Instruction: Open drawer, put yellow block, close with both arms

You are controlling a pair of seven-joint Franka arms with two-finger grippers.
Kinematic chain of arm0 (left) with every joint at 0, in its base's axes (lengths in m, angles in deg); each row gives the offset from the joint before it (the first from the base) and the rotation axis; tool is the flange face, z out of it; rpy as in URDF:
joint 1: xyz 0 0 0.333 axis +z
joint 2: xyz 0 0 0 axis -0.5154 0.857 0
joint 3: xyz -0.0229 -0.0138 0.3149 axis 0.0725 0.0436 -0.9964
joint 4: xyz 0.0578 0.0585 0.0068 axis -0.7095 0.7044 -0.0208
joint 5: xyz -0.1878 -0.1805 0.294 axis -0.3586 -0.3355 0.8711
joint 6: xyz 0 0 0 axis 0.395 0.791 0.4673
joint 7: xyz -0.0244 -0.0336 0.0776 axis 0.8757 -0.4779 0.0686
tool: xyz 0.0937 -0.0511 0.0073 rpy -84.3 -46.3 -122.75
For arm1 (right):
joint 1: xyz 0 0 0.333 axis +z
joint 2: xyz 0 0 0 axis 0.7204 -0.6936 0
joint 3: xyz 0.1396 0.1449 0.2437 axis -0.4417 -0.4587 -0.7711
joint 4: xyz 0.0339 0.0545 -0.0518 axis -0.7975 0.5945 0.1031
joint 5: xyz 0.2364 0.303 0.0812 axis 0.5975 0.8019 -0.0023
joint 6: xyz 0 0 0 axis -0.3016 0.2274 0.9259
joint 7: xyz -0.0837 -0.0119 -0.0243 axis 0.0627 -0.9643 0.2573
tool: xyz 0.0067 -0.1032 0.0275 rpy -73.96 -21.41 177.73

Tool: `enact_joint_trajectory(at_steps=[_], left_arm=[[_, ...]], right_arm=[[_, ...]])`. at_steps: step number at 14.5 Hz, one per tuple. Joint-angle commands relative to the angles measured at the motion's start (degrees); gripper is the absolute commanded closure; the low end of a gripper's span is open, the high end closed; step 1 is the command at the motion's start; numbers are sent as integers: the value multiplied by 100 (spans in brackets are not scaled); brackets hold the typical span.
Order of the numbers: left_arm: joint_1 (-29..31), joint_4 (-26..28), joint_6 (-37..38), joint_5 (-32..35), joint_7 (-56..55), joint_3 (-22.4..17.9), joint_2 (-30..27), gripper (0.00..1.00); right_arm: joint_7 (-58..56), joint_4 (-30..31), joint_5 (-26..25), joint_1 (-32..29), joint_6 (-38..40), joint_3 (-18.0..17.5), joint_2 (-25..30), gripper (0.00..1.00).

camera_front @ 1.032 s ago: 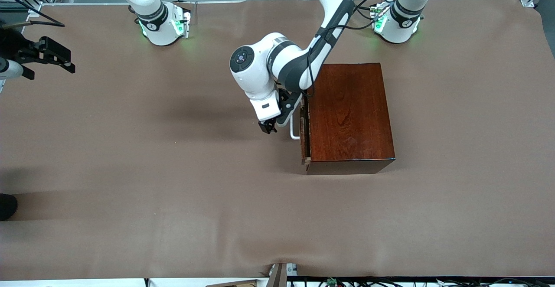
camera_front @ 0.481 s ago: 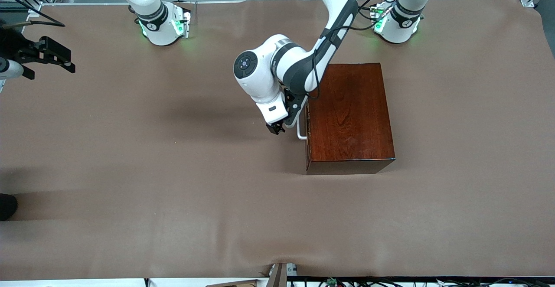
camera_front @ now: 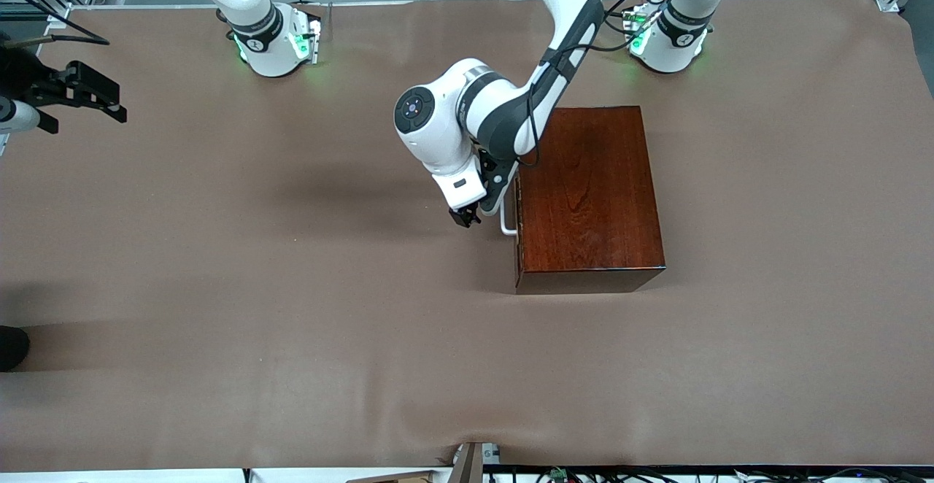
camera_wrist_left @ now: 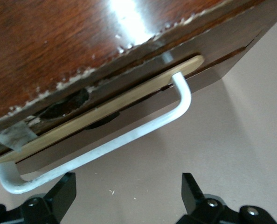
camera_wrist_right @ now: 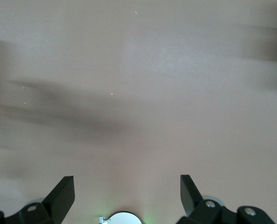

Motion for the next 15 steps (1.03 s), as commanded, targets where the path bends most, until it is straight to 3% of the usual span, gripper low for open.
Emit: enact_joint_trajectory(at_steps=[1,5,12,15], left_arm=[[73,69,-115,195,559,-122,-203,0],[239,87,-106,195,2044,-299,-808,0],[1267,227,490,178,4549,-272,-2047,0],[1733,604,615,169,6015,-264,-2644,0]], right_arm=[[-47,133,-65,10,2,-8,141,0],[-47,133,-65,1,2,-8,141,0],[-47,133,-57,1,2,-8,141,0],[-47,133,-57,1,2,-8,141,0]])
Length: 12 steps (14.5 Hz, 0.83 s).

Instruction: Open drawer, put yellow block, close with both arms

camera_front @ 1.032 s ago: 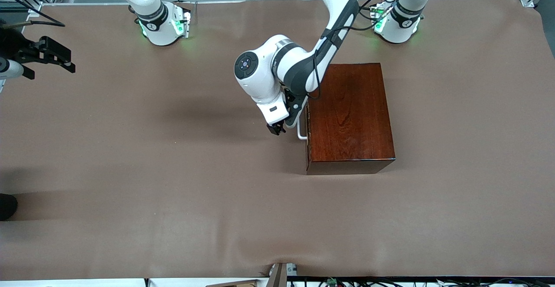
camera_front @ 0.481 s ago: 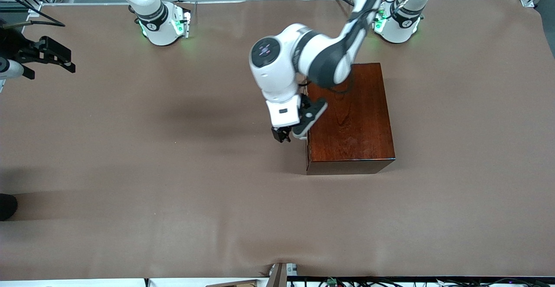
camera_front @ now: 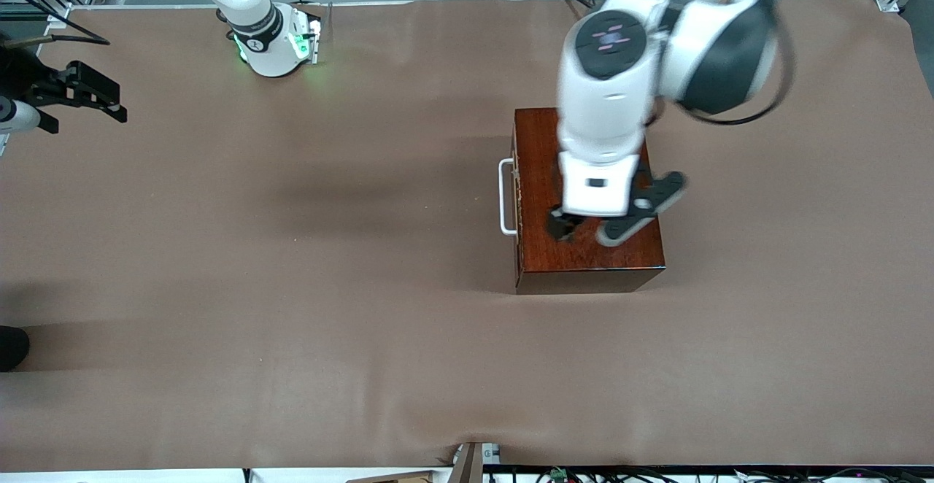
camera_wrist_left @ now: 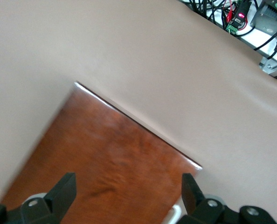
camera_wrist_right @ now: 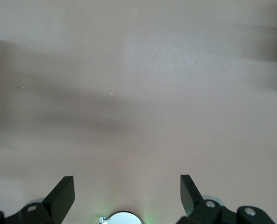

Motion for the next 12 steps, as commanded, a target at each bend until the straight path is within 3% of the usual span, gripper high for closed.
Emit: enact_joint_trajectory(at_steps=[1,6,12], left_arm=[[371,597,34,69,1149,97,-698,0],[812,1125,227,68,2136,97,-1393,0],[1251,1117,623,104,3338,79,-1684,0]], right_arm=[[-47,132,-57,1,0,-6,141,0],[-47,132,-57,1,0,-6,141,0],[-47,132,-48,1,0,-6,141,0]])
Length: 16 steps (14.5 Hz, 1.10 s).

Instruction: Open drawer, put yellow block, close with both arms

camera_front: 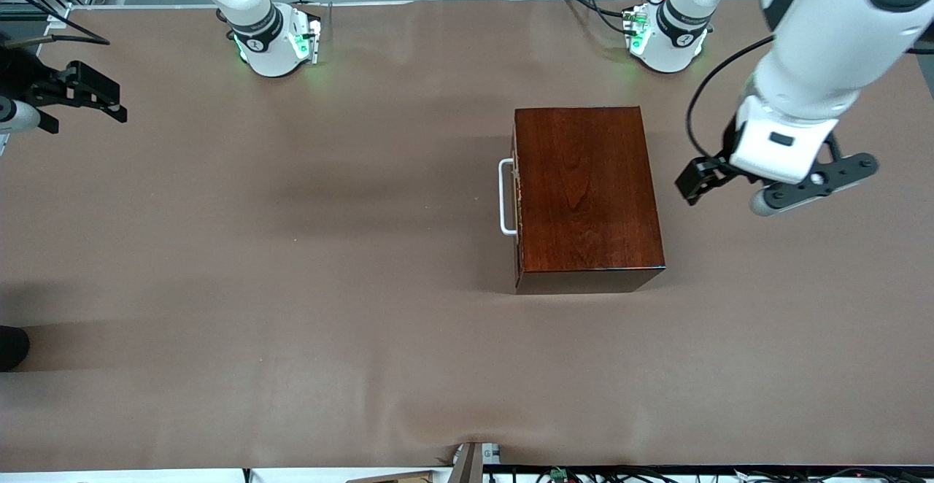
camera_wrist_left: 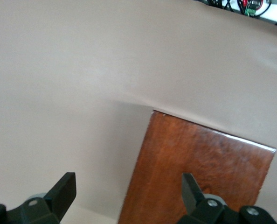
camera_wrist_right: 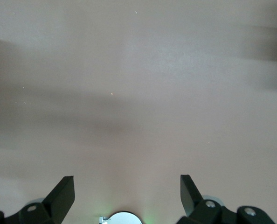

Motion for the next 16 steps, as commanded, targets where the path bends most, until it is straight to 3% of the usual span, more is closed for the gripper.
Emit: enact_joint_trajectory(at_steps=[1,10,11,14,16], left_arm=[[269,151,206,112,753,67,-327,0],[989,10,550,94,2089,137,-608,0],[1147,36,550,51,2370,277,-626,0],[2147,299,558,33,2636,1268,-854,0],[2614,545,558,33,2645,1709,-1012,0]], right_arm=[[-47,132,-48,1,0,-6,141,0],[-47,132,-39,1,0,-6,141,0],[-47,132,-30,9,0,-6,132,0],[-47,132,-30,1,8,-6,141,0],[-47,132,-30,10,8,-6,141,0]])
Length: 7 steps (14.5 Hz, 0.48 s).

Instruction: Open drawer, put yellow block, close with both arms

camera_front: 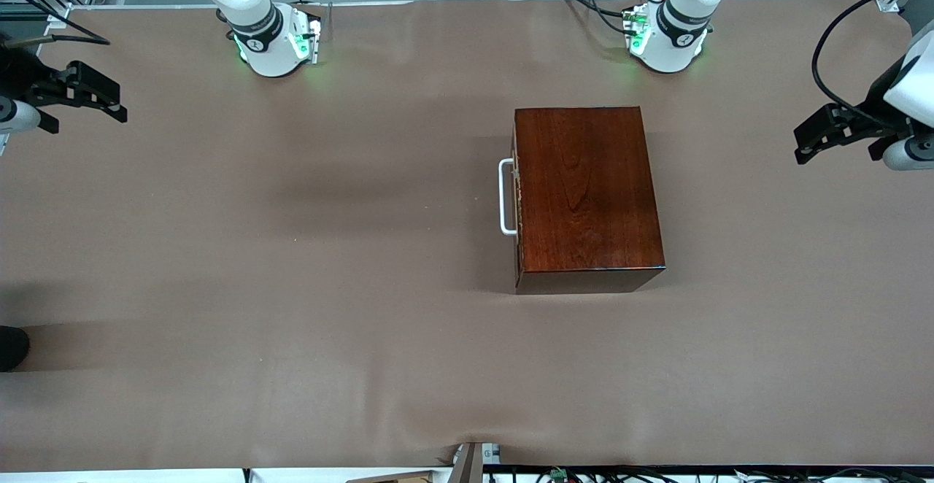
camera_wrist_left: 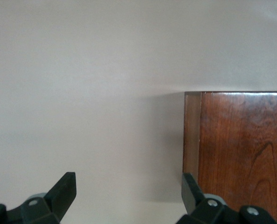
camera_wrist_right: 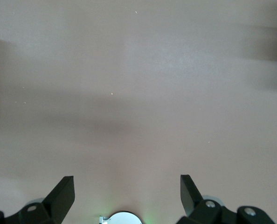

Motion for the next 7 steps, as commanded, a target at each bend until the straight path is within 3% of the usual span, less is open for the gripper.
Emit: enact_joint_trajectory(at_steps=[1,4,7], left_arm=[[556,530,-25,32,116,583,-411,0],[1276,706,-87,32,134,1364,-561,0],[1384,760,-61,15,134,1543,-666,0]], right_arm=[[-47,131,-31,9,6,-5,132,0],[-47,131,-31,9,14,-5,141,0],[-47,131,-31,9,23,-5,141,0]])
